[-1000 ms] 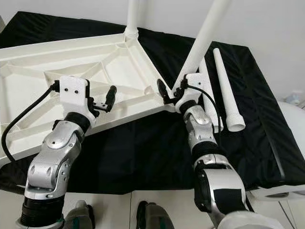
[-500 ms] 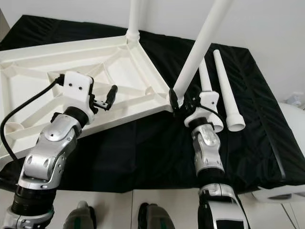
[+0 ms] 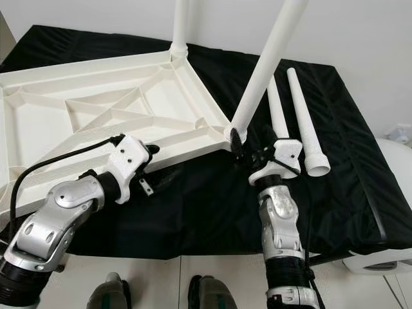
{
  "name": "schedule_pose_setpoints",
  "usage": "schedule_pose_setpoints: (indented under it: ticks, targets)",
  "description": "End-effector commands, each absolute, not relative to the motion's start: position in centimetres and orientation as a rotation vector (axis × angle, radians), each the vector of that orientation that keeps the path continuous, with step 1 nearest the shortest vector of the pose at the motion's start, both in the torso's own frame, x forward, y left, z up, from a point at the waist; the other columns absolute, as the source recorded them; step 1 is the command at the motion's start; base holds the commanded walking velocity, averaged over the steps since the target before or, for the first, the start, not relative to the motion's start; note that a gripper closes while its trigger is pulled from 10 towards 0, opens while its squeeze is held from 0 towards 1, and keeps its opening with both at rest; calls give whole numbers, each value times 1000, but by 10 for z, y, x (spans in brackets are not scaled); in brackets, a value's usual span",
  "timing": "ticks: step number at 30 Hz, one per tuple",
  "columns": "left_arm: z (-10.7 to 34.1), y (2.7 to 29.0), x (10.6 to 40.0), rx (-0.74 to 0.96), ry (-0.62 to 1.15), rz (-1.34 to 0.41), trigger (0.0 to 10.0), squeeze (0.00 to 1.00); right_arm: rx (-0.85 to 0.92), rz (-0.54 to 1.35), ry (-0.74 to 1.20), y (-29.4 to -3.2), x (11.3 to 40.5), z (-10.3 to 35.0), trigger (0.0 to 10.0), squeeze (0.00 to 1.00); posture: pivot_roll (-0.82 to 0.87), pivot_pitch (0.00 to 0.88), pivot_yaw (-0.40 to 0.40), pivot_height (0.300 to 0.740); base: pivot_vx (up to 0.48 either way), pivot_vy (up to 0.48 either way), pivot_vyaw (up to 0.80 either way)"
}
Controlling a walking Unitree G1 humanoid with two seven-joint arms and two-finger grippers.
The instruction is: Building children table
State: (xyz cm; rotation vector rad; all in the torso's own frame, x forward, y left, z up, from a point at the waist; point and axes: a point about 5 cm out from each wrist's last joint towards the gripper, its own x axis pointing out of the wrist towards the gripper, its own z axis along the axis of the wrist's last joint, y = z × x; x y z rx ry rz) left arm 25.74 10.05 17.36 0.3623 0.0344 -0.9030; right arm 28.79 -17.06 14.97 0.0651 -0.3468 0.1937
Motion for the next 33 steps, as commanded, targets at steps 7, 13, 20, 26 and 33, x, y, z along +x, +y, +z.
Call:
schedule_pose_setpoints:
  ticks: [7,13,20,26,33]
  targets:
    - [159,113,261,399,104,-949,10000,0,79,353,-218,-150,253,128,10000,0,41,67,-65,740,0,0,0]
    - [152,127,269,459,144,-914,10000,0,75,416,-182,-145,243,127,10000,0,35,66,-60,740,0,0,0]
    - [138,154,275,519,224,-859,10000,0,52,424,-164,-148,239,129,10000,0,24,65,-58,740,0,0,0]
    - [137,178,274,543,269,-823,10000,0,38,428,-152,-150,238,128,10000,0,26,63,-57,740,0,0,0]
    - [146,206,279,564,274,-764,10000,0,26,453,-124,-149,235,127,10000,0,36,61,-59,740,0,0,0]
